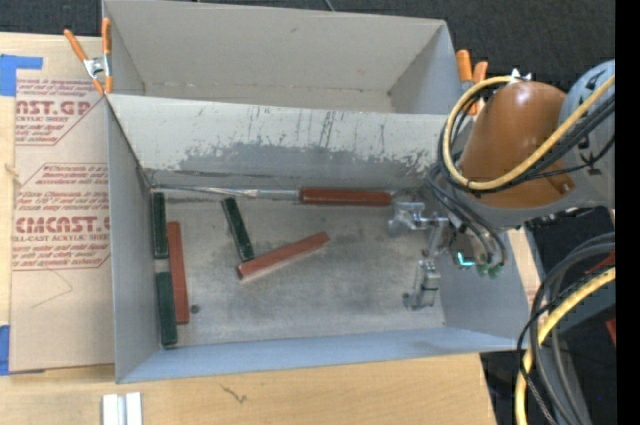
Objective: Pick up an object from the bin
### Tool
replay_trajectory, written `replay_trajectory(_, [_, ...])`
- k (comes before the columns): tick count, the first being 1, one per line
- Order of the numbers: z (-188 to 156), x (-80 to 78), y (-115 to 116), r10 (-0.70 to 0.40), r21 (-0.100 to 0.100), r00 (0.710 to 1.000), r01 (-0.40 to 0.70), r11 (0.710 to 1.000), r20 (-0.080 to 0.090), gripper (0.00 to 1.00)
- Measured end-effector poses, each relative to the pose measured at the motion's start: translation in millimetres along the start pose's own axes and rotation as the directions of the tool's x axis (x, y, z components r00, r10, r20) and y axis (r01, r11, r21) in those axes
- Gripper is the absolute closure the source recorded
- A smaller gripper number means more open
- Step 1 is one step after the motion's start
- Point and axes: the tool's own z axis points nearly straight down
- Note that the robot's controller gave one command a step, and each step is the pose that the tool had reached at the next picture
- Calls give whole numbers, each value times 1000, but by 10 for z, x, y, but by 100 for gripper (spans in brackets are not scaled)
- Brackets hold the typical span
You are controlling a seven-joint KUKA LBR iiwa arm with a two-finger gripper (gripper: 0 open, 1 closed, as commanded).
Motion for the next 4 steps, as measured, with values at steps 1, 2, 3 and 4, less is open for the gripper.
replay_trajectory(1, [-39, -20, 2, -1, 1, 1000, 1, 1000, 8, 0])
replay_trajectory(2, [479, -389, 713, 24, -1, 1000, -24, 1000, 12, 0])
replay_trajectory(3, [366, -538, 866, -30, 0, 1000, 30, 1000, 6, 0])
replay_trajectory(4, [559, -676, 1393, -214, 2, 977, 214, 977, 10, 0])
